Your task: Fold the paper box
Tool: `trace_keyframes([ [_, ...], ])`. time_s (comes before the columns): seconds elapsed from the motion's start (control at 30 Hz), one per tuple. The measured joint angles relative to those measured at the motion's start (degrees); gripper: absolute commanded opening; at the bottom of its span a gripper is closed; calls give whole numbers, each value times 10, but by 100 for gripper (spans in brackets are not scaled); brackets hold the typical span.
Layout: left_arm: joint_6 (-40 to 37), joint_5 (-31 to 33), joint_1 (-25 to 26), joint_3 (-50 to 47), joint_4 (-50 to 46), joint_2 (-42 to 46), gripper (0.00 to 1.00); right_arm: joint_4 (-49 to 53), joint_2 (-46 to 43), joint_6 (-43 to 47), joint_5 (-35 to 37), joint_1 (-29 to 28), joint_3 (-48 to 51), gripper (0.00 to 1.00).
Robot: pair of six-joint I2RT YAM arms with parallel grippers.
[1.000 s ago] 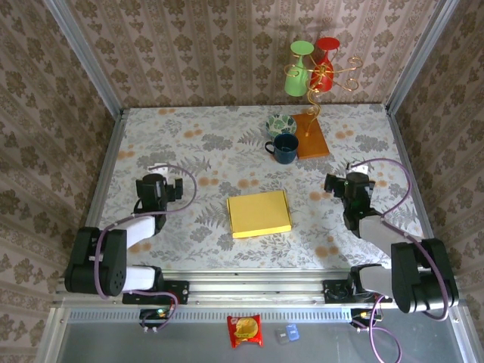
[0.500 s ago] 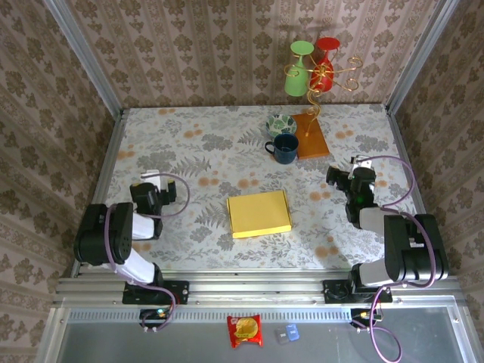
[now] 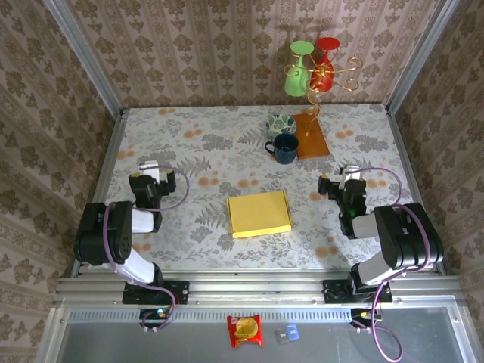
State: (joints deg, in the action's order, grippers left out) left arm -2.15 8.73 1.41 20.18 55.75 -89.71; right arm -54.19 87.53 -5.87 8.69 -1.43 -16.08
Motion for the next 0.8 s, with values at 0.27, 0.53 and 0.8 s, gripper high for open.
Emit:
trace_keyframes([
  [0.27,0,0,0,0,0,0,100,32,2,8,18,-3,-66,100],
  [0.53,0,0,0,0,0,0,100,36,2,13,25,-7,-66,100],
  [0.8,0,0,0,0,0,0,100,38,2,14,31,-14,-66,100],
])
